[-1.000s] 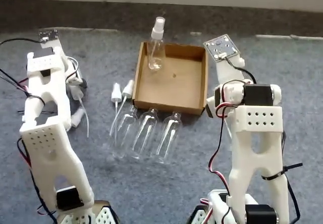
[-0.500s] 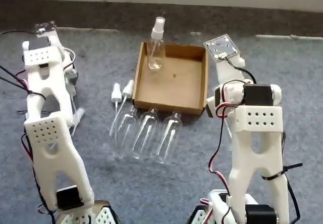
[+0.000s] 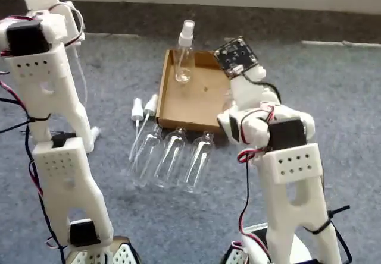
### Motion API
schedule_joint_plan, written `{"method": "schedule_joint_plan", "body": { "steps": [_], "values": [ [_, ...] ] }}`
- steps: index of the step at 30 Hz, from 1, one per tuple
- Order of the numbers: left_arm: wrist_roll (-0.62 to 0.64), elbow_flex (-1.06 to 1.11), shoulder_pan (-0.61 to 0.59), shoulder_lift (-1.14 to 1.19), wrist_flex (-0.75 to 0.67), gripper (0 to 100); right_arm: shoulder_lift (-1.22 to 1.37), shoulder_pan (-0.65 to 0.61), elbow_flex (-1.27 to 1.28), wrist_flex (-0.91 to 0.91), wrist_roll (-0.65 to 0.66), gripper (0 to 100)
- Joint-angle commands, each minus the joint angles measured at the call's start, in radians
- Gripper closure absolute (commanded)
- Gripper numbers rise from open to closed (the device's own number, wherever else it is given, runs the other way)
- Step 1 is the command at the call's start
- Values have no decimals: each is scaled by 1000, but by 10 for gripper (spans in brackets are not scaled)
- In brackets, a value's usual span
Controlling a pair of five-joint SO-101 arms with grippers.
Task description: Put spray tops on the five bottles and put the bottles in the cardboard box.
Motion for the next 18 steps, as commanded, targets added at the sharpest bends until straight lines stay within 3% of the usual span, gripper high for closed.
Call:
{"method": "schedule_joint_plan", "body": {
  "steps": [1,7,14,18],
  "values": [
    [35,2,44,-289,12,955,-166,-110,122,-171,-49,975],
    [95,105,165,-573,18,957,-371,-219,414,-406,-91,979],
    [95,581,343,-949,8,976,-516,-223,568,-522,-100,979],
    [109,788,389,-1084,-186,977,-611,-277,659,-644,-216,979]
  ]
}}
